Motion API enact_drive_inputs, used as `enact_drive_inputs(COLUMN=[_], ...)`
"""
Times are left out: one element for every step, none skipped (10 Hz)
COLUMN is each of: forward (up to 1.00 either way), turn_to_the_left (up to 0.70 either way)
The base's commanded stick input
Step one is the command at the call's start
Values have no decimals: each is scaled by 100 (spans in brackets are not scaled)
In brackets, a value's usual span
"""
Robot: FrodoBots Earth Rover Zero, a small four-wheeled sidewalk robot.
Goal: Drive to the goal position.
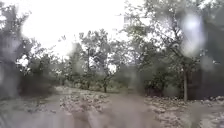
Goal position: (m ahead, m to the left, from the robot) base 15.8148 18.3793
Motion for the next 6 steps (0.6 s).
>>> enact_drive_inputs(forward=[70, 70, 70, 70, 70, 70], turn_to_the_left=[14, 14, 14, 12, 5, 0])
